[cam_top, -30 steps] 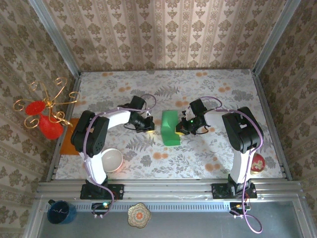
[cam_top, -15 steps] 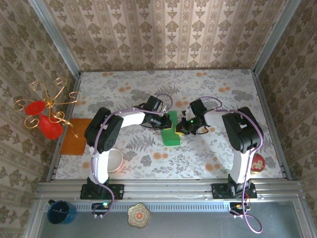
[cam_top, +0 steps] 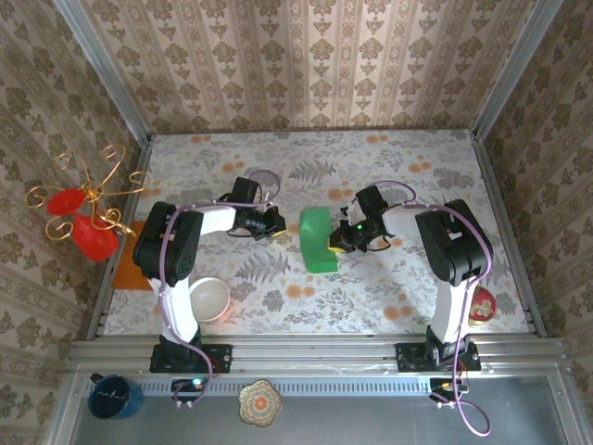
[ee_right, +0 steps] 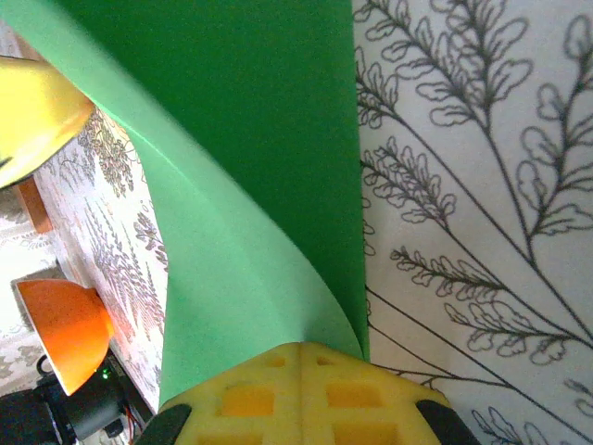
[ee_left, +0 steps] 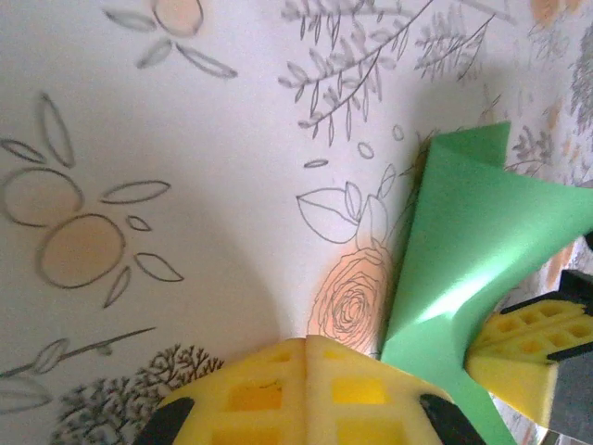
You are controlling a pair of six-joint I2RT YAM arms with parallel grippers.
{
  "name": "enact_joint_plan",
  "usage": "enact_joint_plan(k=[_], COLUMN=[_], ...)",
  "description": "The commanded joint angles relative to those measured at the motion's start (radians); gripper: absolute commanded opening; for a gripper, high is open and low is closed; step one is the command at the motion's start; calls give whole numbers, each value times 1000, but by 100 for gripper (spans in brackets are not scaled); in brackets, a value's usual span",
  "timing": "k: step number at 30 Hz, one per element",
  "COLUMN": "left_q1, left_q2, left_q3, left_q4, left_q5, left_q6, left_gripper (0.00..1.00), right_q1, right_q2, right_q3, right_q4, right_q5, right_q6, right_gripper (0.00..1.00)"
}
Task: Fold a paper plane with a square sheet of paper (pick it up from the middle)
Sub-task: First fold the square sheet of paper in half at the center of the table.
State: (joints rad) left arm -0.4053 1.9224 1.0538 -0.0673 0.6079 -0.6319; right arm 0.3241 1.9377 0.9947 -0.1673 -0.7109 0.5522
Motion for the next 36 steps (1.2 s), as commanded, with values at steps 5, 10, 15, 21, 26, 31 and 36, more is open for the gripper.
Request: enact_joint_plan(k=[5,10,15,21,26,31,36], left_q1=[-186,-207,-151,-16,66,3,-131], left_q2=[-11,109,159,173,153,34,7], left_q3=[41,98,108,58,45,74,86], left_q4=[170,202,216,234,237,167,172], left_q5=[-17,-3,-11,-18,11,5,-92], left_q6=[-72,-114,-104,-59,-49,-13,-45], left_gripper=[3,2,2,2,3,3,3], right_q1=[-13,-14,-17,-20,-20,-19,-20], right_q2=[115,113,117,109,101,94,98], right_q3=[-75,-79,-84,-88,-88,-90,-90], right_q4=[-156,-156,-150,-159,-161,-153,-149], right_q5=[228,228,229,269,272,261,258], right_q6=[-1,-3,-5,-1,-1,5,5], right_gripper=[2,2,2,1,1,1,1])
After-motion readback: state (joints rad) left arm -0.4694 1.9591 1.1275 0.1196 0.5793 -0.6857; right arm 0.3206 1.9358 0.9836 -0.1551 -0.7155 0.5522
